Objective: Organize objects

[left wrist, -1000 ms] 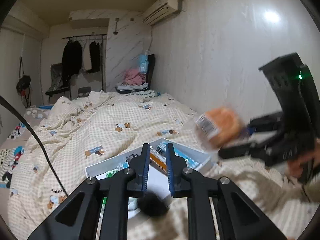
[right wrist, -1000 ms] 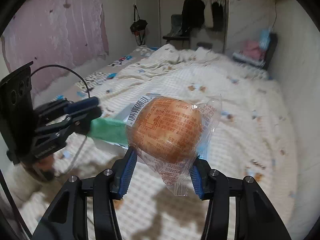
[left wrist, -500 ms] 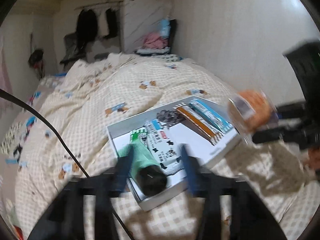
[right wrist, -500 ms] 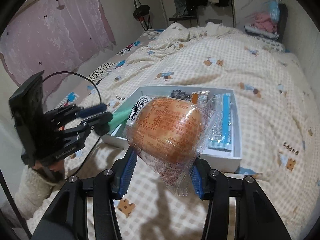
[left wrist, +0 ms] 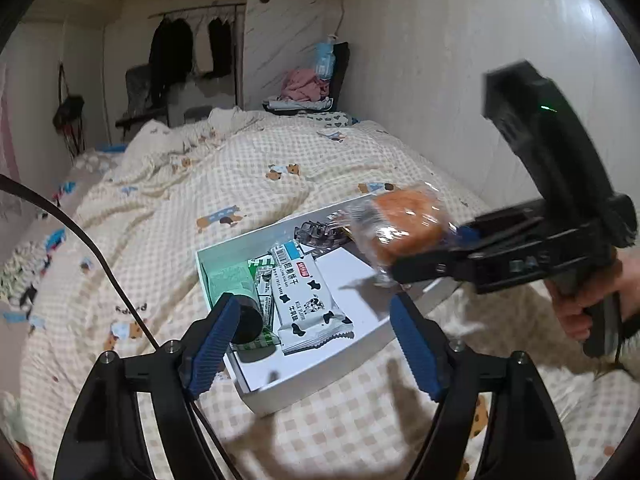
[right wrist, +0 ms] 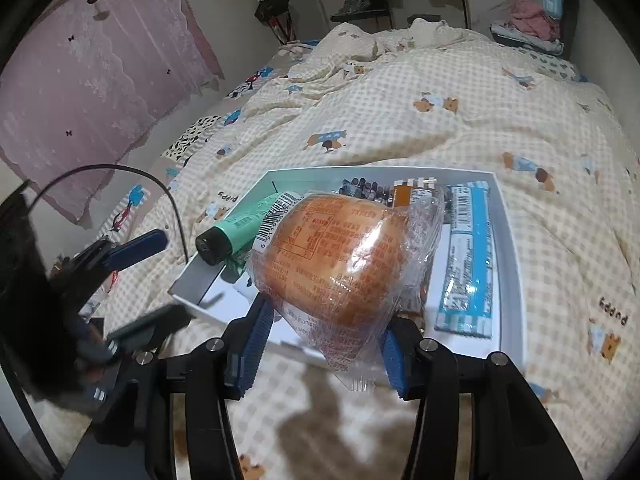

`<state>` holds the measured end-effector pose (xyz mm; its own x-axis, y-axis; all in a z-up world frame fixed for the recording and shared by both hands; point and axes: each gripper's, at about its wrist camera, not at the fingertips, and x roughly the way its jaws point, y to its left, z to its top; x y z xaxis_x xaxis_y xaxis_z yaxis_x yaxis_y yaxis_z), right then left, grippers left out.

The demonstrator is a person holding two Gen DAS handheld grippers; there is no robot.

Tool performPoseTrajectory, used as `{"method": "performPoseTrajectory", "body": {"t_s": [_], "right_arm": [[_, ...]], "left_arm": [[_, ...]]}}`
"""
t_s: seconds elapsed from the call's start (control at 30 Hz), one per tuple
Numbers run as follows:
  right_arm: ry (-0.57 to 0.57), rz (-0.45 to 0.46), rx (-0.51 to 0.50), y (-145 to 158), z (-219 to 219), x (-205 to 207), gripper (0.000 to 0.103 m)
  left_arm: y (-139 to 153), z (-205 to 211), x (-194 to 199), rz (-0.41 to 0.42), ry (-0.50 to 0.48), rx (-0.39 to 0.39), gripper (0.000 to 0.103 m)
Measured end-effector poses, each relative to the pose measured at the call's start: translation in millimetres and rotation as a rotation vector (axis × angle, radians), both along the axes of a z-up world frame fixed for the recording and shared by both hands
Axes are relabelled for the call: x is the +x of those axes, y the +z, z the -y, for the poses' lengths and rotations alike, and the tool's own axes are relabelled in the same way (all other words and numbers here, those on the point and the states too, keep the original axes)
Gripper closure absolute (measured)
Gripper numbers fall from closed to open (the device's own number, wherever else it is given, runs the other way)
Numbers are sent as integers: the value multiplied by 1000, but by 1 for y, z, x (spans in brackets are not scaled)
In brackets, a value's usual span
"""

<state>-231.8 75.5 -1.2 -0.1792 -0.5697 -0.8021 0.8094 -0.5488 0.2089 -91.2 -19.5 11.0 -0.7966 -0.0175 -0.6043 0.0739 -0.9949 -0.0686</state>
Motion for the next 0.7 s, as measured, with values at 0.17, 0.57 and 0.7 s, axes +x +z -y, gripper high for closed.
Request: {"method": "performPoseTrajectory", "body": {"t_s": [0.17, 0.57, 0.7], "right_arm": [[39, -31, -10, 5, -9, 10, 24], [101, -81, -132, 34, -88, 74, 14], [80, -159, -241, 36, -114, 94, 4]], "left_arm": [[4, -14, 10, -48, -1, -57, 15], [11, -48, 27, -142, -84, -165, 0], [2, -57, 26, -128, -132, -161, 0]]}}
